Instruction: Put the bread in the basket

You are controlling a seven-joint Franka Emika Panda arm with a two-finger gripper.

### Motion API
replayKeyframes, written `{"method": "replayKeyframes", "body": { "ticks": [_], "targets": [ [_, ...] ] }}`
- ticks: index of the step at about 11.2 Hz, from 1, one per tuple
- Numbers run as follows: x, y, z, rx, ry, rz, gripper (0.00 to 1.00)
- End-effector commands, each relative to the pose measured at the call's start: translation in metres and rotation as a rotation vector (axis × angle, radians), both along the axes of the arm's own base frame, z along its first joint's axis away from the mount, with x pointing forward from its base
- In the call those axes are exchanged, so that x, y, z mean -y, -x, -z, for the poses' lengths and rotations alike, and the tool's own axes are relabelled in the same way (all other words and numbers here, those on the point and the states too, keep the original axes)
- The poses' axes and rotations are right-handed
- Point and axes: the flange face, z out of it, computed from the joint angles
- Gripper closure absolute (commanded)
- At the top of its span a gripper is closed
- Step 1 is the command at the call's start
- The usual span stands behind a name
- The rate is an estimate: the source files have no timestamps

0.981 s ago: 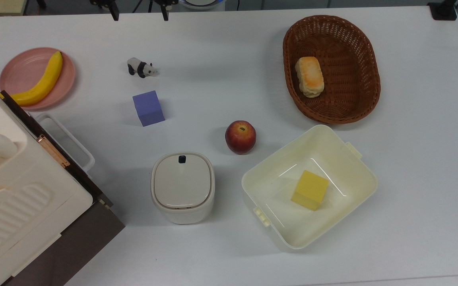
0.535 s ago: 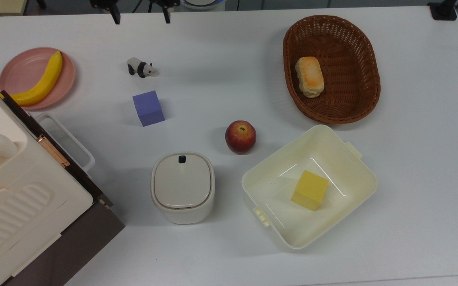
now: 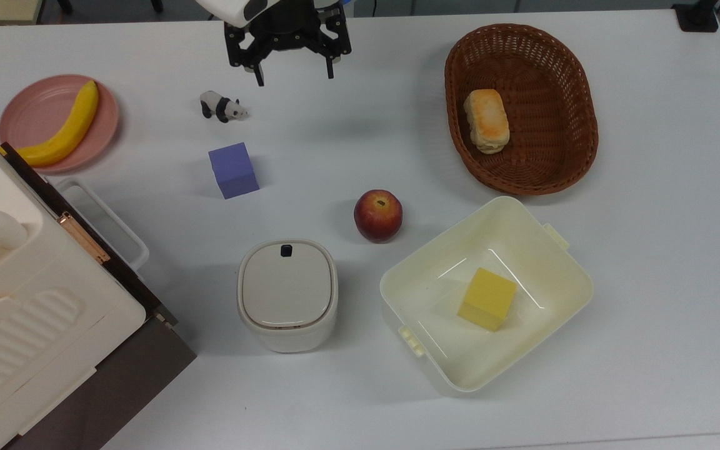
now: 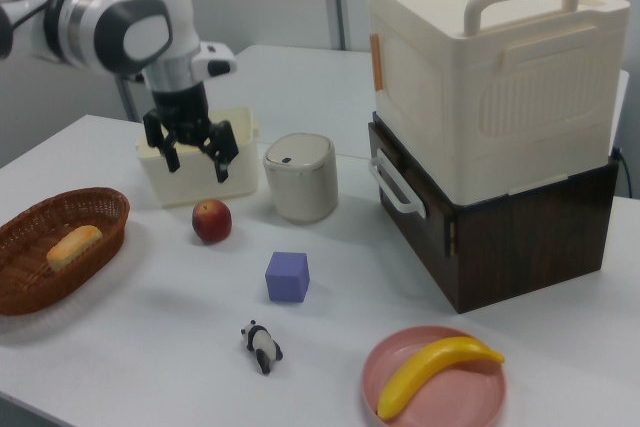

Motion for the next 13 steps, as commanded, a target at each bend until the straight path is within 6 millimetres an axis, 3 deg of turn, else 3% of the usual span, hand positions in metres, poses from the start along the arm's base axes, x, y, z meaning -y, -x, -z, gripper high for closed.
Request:
{"method": "replayKeyframes", "body": {
  "ticks": [1,2,5,8,9,10,11,13],
  "targets": [
    [-0.012,0.056,0.035,0.039,-0.031,0.055,0.00],
    [-0.014,0.060,0.049,0.011,-0.031,0.056,0.00],
    [-0.056,0.046,0.129,-0.141,-0.014,0.029,0.00],
    [-0.075,0.038,0.169,-0.187,0.009,0.001,0.00],
    [-0.083,0.039,0.176,-0.199,0.027,-0.023,0.24],
    [-0.084,0.038,0.179,-0.201,0.035,-0.029,0.89],
    [-0.085,0.036,0.179,-0.198,0.036,-0.032,1.00],
    [-0.085,0.032,0.173,-0.181,0.034,-0.030,1.00]
  ]
}}
